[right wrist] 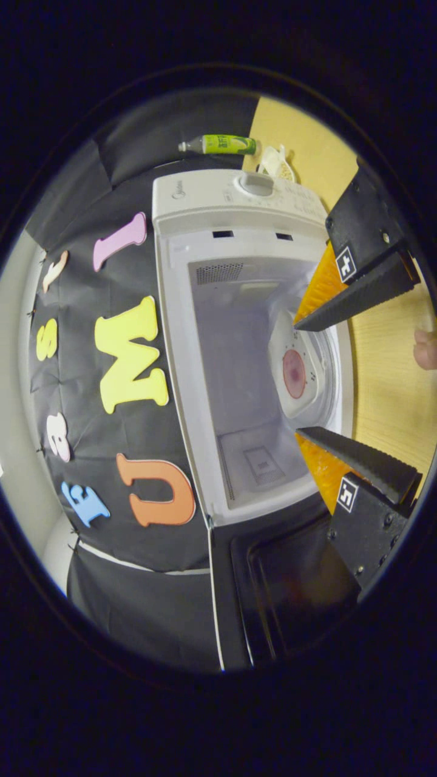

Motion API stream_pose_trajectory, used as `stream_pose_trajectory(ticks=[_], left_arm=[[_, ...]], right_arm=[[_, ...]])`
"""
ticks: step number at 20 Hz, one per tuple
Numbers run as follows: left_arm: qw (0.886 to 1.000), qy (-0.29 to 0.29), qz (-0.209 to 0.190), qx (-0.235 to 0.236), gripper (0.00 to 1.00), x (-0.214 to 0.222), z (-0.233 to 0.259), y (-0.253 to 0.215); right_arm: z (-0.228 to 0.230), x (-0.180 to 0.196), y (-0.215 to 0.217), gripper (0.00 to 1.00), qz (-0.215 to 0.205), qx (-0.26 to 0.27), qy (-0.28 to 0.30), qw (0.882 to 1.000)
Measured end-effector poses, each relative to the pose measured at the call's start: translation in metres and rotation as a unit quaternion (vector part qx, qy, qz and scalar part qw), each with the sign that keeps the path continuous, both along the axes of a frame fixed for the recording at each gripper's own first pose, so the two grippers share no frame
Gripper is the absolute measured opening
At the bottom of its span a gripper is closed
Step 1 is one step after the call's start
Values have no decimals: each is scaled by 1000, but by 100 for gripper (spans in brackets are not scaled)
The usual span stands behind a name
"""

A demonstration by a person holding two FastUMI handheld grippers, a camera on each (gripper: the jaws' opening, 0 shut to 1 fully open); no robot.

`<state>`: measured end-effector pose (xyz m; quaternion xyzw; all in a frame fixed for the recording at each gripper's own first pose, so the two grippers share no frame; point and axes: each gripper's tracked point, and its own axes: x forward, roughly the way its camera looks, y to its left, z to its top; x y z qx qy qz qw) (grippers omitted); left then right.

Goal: Open the microwave oven with the left hand, put the food in, and close the microwave oven.

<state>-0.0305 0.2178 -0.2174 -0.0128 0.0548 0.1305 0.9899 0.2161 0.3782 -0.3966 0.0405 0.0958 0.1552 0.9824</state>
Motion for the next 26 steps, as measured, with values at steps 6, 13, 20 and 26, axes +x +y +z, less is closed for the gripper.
stream_pose_trajectory(ticks=[6,13,20,26], left_arm=[[999,-17,-31,-9,39,19,-7,11],[997,-18,-77,-3,0,40,-30,4],[992,9,-129,-4,0,68,-69,-27],[981,2,-192,11,0,73,-66,-78]], right_arm=[[68,-80,-46,100,57,-38,-28,997],[176,-145,-143,92,53,-50,-88,993],[206,-160,-210,91,40,-55,-68,995],[210,-159,-240,100,32,-65,-68,995]])
